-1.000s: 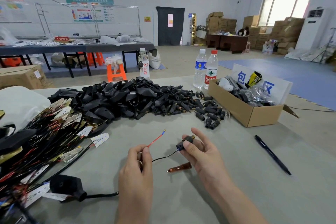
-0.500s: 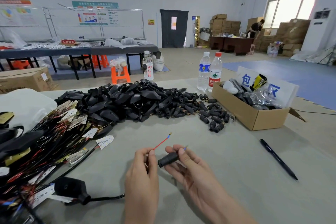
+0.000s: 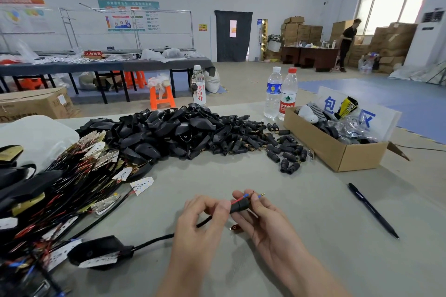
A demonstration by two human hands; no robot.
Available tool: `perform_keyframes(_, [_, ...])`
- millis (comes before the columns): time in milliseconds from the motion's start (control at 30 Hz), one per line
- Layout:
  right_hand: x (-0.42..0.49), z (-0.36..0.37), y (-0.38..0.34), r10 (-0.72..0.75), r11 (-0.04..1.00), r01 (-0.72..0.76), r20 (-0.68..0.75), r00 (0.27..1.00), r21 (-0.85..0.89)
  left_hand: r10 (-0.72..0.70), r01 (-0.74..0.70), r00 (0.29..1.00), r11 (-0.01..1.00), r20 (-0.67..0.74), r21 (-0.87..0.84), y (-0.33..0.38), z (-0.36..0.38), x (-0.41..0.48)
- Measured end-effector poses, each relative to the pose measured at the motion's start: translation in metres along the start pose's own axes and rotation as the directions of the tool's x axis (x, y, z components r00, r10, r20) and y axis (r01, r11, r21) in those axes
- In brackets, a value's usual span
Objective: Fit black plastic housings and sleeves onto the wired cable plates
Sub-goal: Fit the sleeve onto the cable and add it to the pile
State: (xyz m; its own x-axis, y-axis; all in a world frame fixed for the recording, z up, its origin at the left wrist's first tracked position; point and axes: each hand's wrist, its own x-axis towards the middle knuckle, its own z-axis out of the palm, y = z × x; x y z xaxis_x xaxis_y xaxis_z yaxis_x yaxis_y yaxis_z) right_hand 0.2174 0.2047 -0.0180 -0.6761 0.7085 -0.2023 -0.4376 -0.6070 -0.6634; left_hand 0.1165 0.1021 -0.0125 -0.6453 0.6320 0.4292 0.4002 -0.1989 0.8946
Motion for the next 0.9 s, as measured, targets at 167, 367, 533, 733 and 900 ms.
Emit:
perform_keyframes(167, [0.0027, -0.0015, -0.0052, -0.01, 0.993, 0.015, -0.044, 0.999, 0.114, -0.165, 0.177, 0.984, 0.949, 0.068, -0.262, 0.0019, -0.004, 0.0046])
perform_keyframes(367, [-0.0002, -0.0012, -0.0073, -0.001, 0.983, 0.01, -0.049, 0.999, 0.185, -0.311, 0.289, 0.95, 0.881, 0.001, -0.375, -0.0056, -0.0054, 0.009])
perform_keyframes(533, [-0.0009, -0.0005, -0.0073, -0.011, 0.979, 0.02, -0.045, 0.999, 0.201, -0.308, 0.277, 0.95, 0.905, -0.048, -0.323, -0.0048, -0.0031, 0.0096])
perform_keyframes(733, [-0.0015, 0.0011, -0.0078, -0.017, 0.979, 0.023, -0.034, 0.999, 0.2, -0.291, 0.263, 0.955, 0.923, -0.061, -0.282, -0.0053, -0.0017, 0.0091])
perform_keyframes(900, [-0.0038, 0.0023, -0.0084, -0.026, 0.981, 0.029, -0.021, 0.999, 0.19, -0.28, 0.25, 0.957, 0.928, -0.077, -0.276, -0.0055, -0.0014, 0.0096])
